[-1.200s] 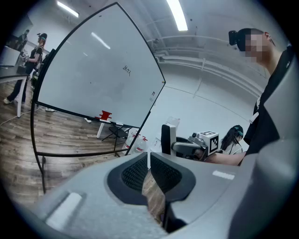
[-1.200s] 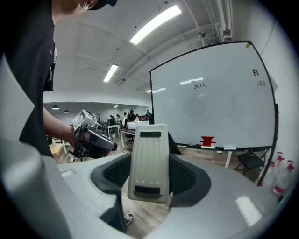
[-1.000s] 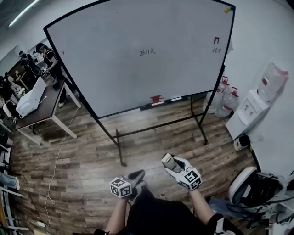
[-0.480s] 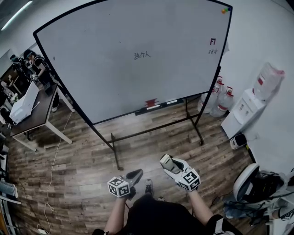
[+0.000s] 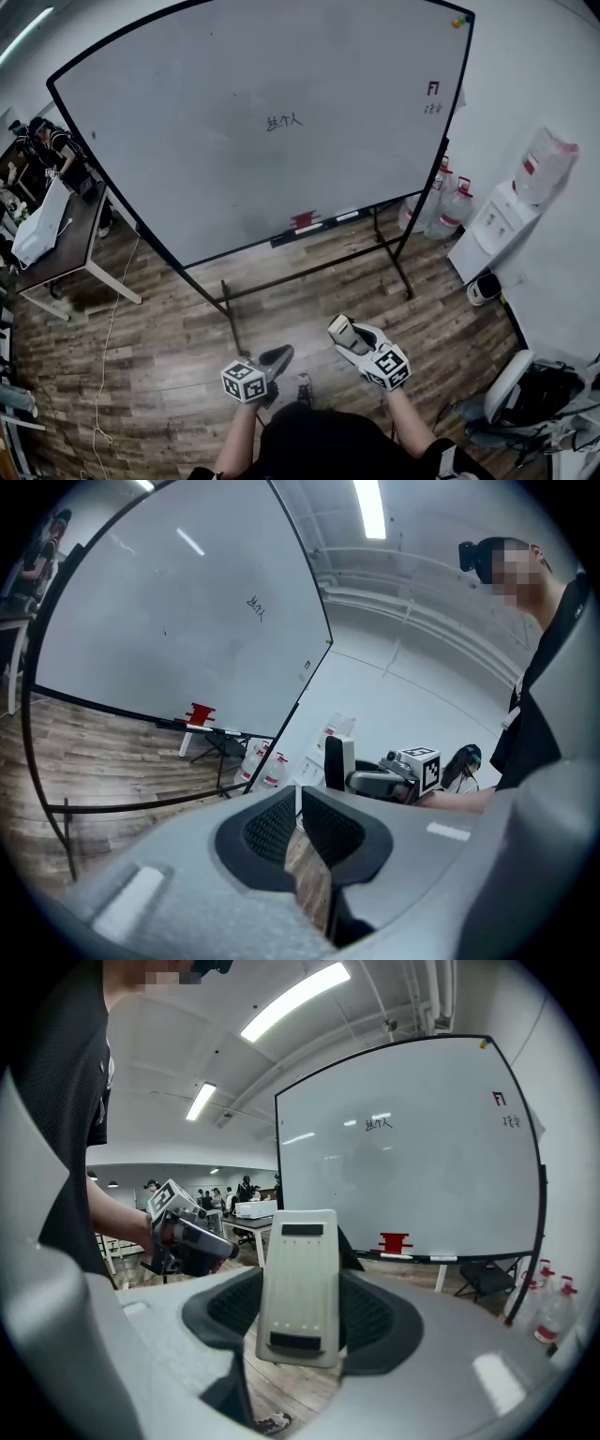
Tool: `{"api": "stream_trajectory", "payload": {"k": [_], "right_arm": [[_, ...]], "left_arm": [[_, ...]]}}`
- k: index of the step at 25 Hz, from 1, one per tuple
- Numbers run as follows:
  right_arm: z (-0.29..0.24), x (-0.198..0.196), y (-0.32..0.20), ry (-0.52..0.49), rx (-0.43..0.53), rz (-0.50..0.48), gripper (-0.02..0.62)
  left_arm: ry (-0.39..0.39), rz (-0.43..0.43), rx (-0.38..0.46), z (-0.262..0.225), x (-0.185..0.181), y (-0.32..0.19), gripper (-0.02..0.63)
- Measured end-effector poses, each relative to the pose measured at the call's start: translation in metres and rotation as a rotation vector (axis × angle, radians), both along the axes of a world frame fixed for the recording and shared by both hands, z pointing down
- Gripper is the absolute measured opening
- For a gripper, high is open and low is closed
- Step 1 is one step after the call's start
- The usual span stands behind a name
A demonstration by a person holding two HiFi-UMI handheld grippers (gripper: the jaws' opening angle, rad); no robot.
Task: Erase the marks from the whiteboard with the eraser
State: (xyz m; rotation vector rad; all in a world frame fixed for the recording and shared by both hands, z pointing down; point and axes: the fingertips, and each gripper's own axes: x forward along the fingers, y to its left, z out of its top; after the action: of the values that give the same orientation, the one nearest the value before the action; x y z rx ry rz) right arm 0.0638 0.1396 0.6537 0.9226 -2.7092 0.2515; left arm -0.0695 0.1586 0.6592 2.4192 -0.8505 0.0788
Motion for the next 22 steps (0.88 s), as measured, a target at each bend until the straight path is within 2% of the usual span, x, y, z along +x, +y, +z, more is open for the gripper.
{"api": "stream_trajectory", "payload": {"k": [14, 22], "right_arm": [[0.004, -0.027, -0.067, 0.012, -0.008, 0.027, 0.256], [0.004, -0.044, -0.105, 0.022, -0.002, 0.058, 0.256]], "left_arm": [[0.009, 0.039, -0.014, 0.005, -0.027, -0.073, 0.02], [0.012, 0.091, -0.017, 0.009, -0.04, -0.114, 0.02]]}}
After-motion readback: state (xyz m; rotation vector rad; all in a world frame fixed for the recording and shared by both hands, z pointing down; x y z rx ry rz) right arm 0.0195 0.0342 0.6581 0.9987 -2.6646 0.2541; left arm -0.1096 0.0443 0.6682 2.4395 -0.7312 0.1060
